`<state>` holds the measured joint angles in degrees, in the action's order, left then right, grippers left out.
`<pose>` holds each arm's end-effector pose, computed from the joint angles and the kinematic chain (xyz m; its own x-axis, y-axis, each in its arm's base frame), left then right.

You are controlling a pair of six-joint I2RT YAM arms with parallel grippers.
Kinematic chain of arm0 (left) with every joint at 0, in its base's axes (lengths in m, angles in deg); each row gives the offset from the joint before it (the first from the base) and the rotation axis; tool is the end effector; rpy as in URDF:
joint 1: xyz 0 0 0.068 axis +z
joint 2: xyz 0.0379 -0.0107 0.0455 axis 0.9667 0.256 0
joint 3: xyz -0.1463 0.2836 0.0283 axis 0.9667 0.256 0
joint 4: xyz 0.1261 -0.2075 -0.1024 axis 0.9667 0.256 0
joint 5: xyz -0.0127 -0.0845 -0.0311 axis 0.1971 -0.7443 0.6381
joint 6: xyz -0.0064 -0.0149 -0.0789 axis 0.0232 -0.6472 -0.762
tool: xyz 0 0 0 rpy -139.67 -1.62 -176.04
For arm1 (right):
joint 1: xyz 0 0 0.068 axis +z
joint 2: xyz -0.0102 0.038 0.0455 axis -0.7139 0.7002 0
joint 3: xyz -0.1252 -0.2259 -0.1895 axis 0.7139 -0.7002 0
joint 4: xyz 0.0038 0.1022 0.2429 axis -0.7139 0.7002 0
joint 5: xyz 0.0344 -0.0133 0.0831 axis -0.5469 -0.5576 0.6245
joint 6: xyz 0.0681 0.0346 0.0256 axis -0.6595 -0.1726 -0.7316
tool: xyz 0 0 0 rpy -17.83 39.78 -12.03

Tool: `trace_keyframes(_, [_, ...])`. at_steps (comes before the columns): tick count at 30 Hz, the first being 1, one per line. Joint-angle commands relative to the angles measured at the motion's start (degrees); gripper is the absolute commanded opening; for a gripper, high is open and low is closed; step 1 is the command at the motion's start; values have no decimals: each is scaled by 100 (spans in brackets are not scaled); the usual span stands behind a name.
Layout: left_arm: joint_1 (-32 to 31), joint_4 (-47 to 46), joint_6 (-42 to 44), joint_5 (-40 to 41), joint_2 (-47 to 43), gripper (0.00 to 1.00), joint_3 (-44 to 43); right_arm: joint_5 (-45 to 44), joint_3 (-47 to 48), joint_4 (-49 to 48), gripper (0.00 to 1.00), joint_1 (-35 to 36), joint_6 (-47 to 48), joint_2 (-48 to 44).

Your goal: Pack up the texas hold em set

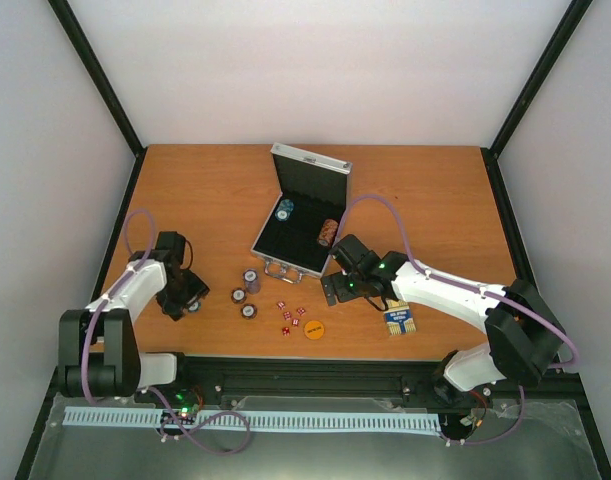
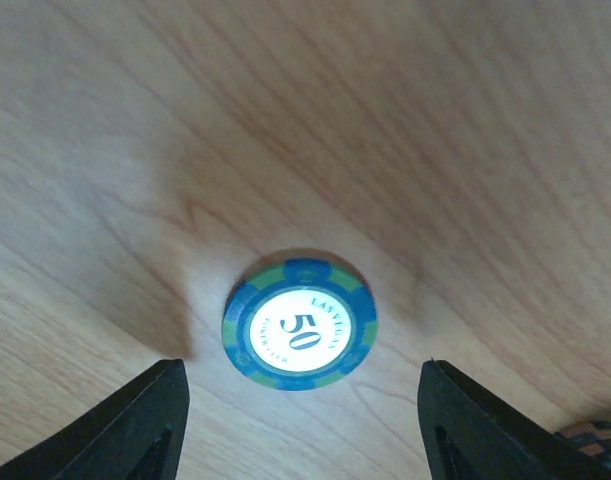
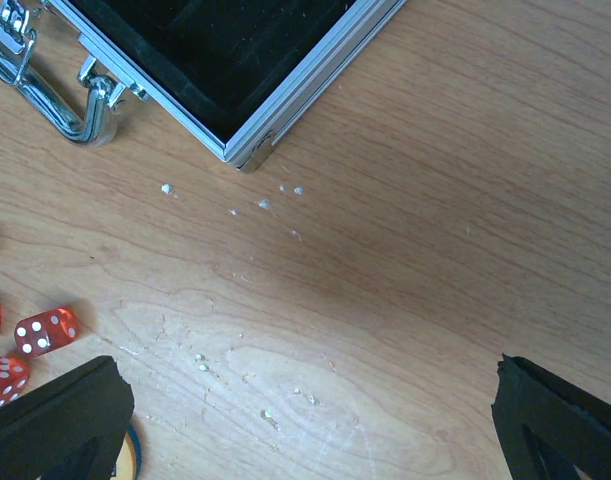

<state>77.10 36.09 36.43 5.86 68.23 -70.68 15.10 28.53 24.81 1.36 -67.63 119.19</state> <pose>0.1828 0.0032 0.1783 -0.6659 -0.7448 -0.0426 -0.7385 0.6662 -0.1041 0.1963 0.2004 0.2159 -0.8444 -0.3148 -0.4334 -0.3917 0.9148 0.0988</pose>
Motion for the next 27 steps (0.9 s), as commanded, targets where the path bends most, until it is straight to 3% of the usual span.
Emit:
trace_keyframes(1, [26, -64, -197, -237, 167, 65, 127, -60, -87, -108, 100, -7, -47, 6])
trace_keyframes(19, [26, -275, -61, -188, 829, 53, -56, -28, -214, -188, 100, -33, -69, 34])
trace_keyframes(27, [26, -352, 145, 7, 1108, 59, -229, -15, -221, -198, 100, -42, -48, 87])
